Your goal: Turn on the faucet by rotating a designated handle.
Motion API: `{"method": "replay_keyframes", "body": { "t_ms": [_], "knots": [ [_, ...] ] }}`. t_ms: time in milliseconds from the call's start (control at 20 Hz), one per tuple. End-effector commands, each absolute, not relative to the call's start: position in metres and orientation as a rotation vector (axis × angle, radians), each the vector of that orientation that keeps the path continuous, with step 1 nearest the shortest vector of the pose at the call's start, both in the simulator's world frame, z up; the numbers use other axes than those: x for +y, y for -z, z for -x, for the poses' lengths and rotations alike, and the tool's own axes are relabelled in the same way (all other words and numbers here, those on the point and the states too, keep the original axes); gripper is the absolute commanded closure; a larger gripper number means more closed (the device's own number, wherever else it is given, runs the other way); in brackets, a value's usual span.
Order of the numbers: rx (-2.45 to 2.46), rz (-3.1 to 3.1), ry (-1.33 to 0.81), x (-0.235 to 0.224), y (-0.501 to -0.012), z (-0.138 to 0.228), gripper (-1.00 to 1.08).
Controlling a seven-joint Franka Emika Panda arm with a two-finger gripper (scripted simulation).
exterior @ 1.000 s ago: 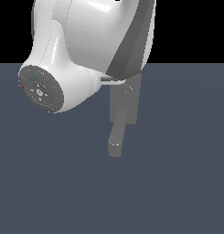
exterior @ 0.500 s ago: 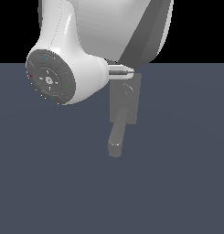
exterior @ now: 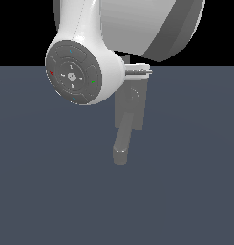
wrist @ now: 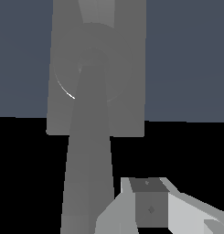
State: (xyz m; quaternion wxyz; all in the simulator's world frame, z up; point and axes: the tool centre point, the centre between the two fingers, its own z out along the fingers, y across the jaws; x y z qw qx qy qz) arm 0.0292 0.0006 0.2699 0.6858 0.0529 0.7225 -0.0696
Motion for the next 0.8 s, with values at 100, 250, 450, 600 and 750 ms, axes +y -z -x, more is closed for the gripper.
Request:
{"method": "replay_keyframes", "body": {
  "t_ms": [100,250,450,600,750],
  "knots": [
    [1.576,-0.131,0.17,-0.027,-0.296,-0.033,1.08],
    [1.571,-0.131,0.17,-0.039,-0.301,-0.032,1.08],
    [1.575,-0.173,0.144,-0.035,-0.282,-0.024,1.08],
    [1.574,-0.166,0.148,-0.047,-0.282,-0.023,1.08],
    [1.573,-0.159,0.152,-0.059,-0.283,-0.022,1.08]
  ]
}}
